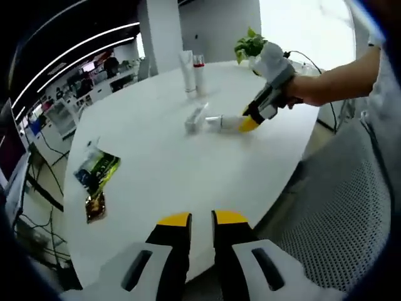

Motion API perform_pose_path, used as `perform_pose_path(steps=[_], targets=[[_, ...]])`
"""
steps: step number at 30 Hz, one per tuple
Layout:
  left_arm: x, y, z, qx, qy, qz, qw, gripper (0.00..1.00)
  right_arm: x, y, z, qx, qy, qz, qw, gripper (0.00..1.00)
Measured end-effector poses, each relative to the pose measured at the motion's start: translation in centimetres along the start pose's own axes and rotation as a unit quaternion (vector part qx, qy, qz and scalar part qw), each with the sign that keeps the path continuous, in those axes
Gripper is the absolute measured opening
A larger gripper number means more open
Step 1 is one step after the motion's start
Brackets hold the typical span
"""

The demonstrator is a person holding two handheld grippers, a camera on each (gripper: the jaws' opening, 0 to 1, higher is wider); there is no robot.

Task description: Arrange the skincare products in the storage area until every visible bottle or jar stands upright without overlapping.

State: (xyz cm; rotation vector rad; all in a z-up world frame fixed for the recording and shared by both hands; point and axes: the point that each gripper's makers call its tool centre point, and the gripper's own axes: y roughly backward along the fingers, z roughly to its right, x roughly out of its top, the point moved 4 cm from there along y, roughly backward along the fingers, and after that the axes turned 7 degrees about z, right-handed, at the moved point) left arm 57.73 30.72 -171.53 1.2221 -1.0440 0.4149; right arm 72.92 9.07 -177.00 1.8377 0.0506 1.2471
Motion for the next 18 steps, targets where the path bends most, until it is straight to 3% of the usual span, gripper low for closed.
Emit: perform_pose_path(steps=[3, 5, 7, 10, 11, 12, 13, 14, 15, 17, 18], targets=[[1.2, 0.1, -0.5, 0.006, 0.069, 0.035, 0.997, 0.12, 0.6, 0.4, -0.8, 0.017, -0.025, 0.026, 0.9992, 0.18], [2.3, -0.1, -0.3, -0.005, 0.117, 0.07, 0.9906, 0.16, 1.4, 0.9, -1.8, 0.038, -0.037, 0.05, 0.9973, 0.18], [3.2, -0.4, 0.3, -0.026, 0.195, 0.097, 0.9756, 0.22, 2.5, 1.4, -3.2, 0.066, -0.038, 0.078, 0.9941, 0.18], [4.5, -1.0, 0.9, -0.063, 0.345, 0.15, 0.9244, 0.33, 4.5, 2.4, -6.0, 0.114, -0.018, 0.119, 0.9862, 0.18], [4.8, -1.2, 1.0, -0.079, 0.397, 0.17, 0.8985, 0.35, 5.2, 2.9, -7.0, 0.129, -0.009, 0.129, 0.9833, 0.18], [5.0, -1.2, 1.0, -0.087, 0.428, 0.183, 0.8809, 0.35, 5.7, 3.2, -7.8, 0.139, -0.001, 0.139, 0.9805, 0.18], [5.1, -1.2, 1.0, -0.096, 0.474, 0.202, 0.8518, 0.35, 6.3, 3.6, -9.0, 0.151, 0.011, 0.146, 0.9776, 0.18], [5.2, -1.2, 1.0, -0.105, 0.494, 0.21, 0.8373, 0.35, 6.6, 3.8, -9.8, 0.164, 0.021, 0.148, 0.9751, 0.18], [5.1, -1.2, 1.3, -0.116, 0.503, 0.216, 0.8285, 0.36, 7.0, 4.1, -10.9, 0.173, 0.055, 0.155, 0.9711, 0.18], [4.5, -1.1, 1.6, -0.116, 0.493, 0.215, 0.8355, 0.37, 7.2, 4.4, -12.5, 0.181, 0.092, 0.15, 0.9676, 0.18], [4.5, -1.1, 1.9, -0.12, 0.492, 0.212, 0.8359, 0.36, 7.2, 4.5, -13.2, 0.19, 0.11, 0.148, 0.9642, 0.18]])
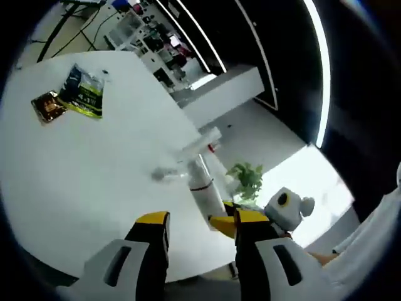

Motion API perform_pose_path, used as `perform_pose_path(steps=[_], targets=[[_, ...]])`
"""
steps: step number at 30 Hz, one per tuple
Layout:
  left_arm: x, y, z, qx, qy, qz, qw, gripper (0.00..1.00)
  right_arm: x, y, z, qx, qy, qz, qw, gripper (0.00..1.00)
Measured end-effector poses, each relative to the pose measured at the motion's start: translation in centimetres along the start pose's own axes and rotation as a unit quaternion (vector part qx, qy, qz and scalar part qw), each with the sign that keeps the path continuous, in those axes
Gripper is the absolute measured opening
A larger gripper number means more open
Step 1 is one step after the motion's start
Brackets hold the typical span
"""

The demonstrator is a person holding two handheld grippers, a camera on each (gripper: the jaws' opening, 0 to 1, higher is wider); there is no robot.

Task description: Arrange the skincare products in the storage area until every visible bottle or jar stands upright without overlapping.

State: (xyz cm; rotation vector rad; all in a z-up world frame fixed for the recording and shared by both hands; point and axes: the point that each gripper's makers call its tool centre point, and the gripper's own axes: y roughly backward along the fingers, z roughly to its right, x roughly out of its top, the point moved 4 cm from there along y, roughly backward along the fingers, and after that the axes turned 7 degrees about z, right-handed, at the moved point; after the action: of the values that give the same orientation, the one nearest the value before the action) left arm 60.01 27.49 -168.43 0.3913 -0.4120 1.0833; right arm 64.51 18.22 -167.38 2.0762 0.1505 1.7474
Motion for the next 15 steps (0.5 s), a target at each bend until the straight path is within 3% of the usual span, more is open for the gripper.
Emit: perform_pose_path(steps=[3, 5, 9, 12, 15], targets=[[0.4, -0.4, 1.2, -0.034, 0.012, 0.008, 0.9993, 0.35, 0.1, -0.6, -1.9, 0.022, 0.058, -0.018, 0.9979, 0.18], [0.1, -0.3, 1.1, -0.03, 0.02, 0.002, 0.9994, 0.36, 0.1, -1.0, -3.1, 0.034, 0.084, -0.018, 0.9957, 0.18], [0.0, -0.2, 0.3, -0.005, 0.041, 0.0, 0.9991, 0.32, 0.5, -1.2, -3.5, 0.022, 0.16, -0.035, 0.9862, 0.18], [0.4, -0.1, 0.2, -0.01, 0.05, 0.008, 0.9987, 0.28, 1.1, -1.3, -3.7, 0.012, 0.232, -0.044, 0.9717, 0.18], [0.5, -0.1, 0.0, -0.008, 0.072, 0.012, 0.9973, 0.27, 1.5, -1.4, -4.1, 0.008, 0.308, -0.057, 0.9498, 0.18]])
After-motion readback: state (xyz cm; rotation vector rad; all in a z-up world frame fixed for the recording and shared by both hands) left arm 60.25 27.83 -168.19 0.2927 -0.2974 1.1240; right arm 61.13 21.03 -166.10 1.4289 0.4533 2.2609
